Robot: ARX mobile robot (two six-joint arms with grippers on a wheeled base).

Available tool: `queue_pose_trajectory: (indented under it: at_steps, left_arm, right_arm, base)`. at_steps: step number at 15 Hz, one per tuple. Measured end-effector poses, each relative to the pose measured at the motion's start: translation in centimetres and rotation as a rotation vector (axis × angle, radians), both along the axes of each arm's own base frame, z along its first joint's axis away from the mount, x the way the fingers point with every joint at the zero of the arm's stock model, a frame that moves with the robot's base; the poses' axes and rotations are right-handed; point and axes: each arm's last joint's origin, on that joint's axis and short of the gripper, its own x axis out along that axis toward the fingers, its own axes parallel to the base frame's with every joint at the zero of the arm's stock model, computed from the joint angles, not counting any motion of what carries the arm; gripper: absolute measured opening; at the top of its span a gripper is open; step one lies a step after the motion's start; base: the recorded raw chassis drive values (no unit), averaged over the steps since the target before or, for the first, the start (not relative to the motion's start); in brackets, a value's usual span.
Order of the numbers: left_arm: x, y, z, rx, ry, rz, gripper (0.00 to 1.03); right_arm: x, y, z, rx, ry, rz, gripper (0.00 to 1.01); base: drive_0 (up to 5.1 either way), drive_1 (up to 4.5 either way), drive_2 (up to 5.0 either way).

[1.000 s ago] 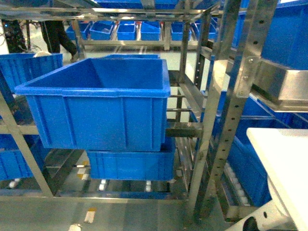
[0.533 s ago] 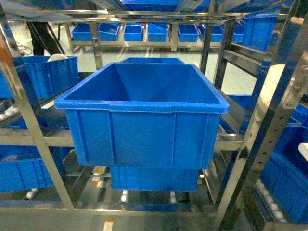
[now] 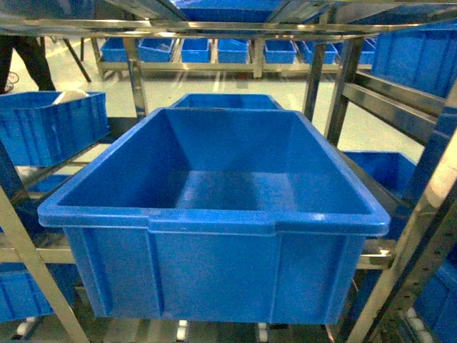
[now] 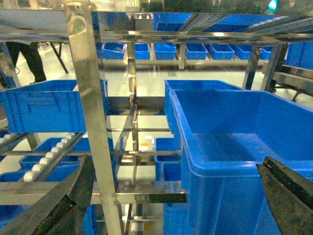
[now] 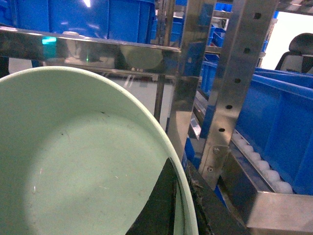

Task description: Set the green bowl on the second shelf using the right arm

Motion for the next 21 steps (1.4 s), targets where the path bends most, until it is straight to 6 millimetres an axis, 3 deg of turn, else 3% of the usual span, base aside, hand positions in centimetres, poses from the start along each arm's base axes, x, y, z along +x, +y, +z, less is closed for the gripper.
queue_pose_trajectory:
  at_steps: [11, 21]
  left_arm:
    - [0.0, 0.0, -0.01, 0.0, 0.002, 0.0, 0.98]
    - [0.0, 0.0, -0.01, 0.0, 0.001, 0.0, 0.98]
  right_arm:
    - [-0.01, 0.01, 0.03, 0.0, -0.003, 0.003, 0.03]
    - [0.81, -0.09, -0.21, -0.001, 0.008, 0.01, 0.03]
  base:
    - [-4.9, 2.72, 2.0]
    - [0.0, 0.38, -0.4]
